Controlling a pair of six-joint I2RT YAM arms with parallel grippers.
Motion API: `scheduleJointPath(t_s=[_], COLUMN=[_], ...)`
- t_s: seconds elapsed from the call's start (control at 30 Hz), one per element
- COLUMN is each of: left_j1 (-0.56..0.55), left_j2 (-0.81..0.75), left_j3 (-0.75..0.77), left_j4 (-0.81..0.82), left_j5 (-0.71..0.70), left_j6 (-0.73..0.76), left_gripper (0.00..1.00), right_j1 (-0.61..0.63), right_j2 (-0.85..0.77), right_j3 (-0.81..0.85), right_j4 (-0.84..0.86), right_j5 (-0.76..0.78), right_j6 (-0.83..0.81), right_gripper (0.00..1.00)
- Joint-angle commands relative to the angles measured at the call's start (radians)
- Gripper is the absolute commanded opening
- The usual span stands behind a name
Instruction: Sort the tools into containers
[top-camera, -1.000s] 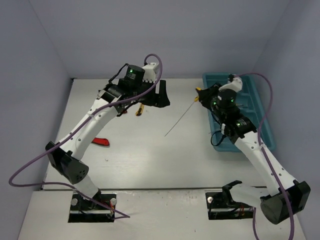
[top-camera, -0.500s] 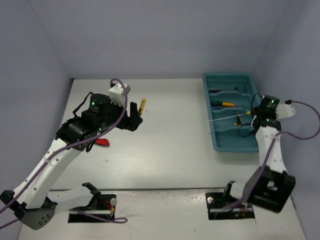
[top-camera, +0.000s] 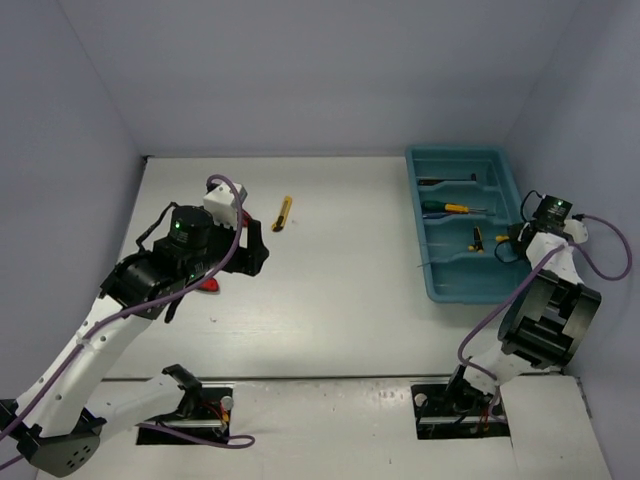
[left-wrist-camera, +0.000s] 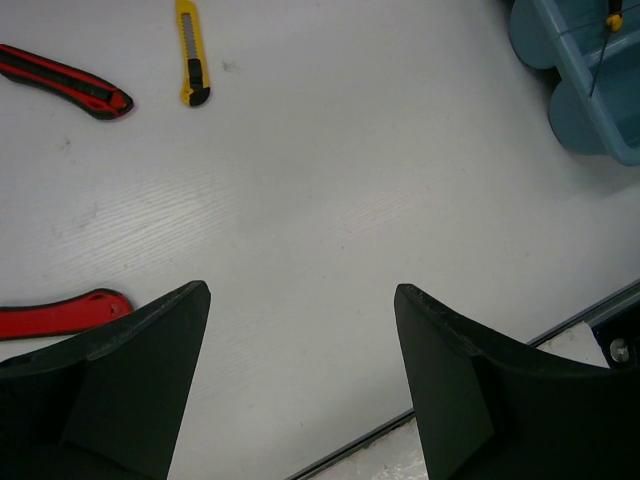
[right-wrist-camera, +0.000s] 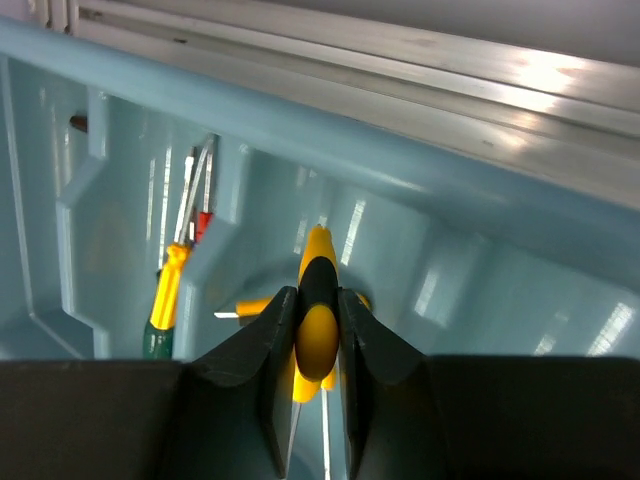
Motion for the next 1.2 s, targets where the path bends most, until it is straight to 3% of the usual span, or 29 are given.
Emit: scheduleJointPath(t_s=[0.0,0.1,0.2,0.27,0.53,0.7,0.8,0.97,1.17], left_j1=[-0.001,-0.001,-0.001,-0.001,0.061,0.322,0.451,0.521,0.546], left_j2=[0.018,0.042,0.054,0.062,0.126,0.146,0.164,0.242,0.446], left_j3=[0.025,0.033,0.026,0.015,-0.006,-0.111,-0.166,-0.212,-0.174], left_j4=[0.033,0.034,0.032,0.03,-0.121,-0.139,-0.138,-0.139,-0.104], left_j5=[-0.018,-0.055,-0.114,-0.189,-0.425,-0.249,-0.212,-0.213,-0.242], left_j6=[0.011,0.0,-0.036,-0.106,-0.366,-0.506,-0.544,-0.611,-0.631], left_gripper=[0.72,0.72,0.74,0.8,0.82,0.82,0.82,0.82,0.82], right_j1=[-0.006,0.006,0.031,0.059,0.375,0.651,0.761,0.851,0.893], right_j2=[0.031,-0.019,-0.077,-0.111,-0.258,-0.271,-0.262,-0.249,-0.268], right_j3=[0.071,0.105,0.163,0.196,0.254,0.246,0.216,0.169,0.108], right_j4=[0.046,0.044,-0.018,-0.054,-0.087,-0.086,-0.087,-0.082,-0.068], right_j5=[-0.084,-0.09,-0.092,-0.104,-0.106,-0.142,-0.129,-0.13,-0.148], right_j6=[-0.082,-0.134,-0.187,-0.226,-0.416,-0.542,-0.611,-0.621,-0.625], right_gripper=[0.38,0.57,0.66,0.68,0.68,0.68,0.68,0.69,0.69])
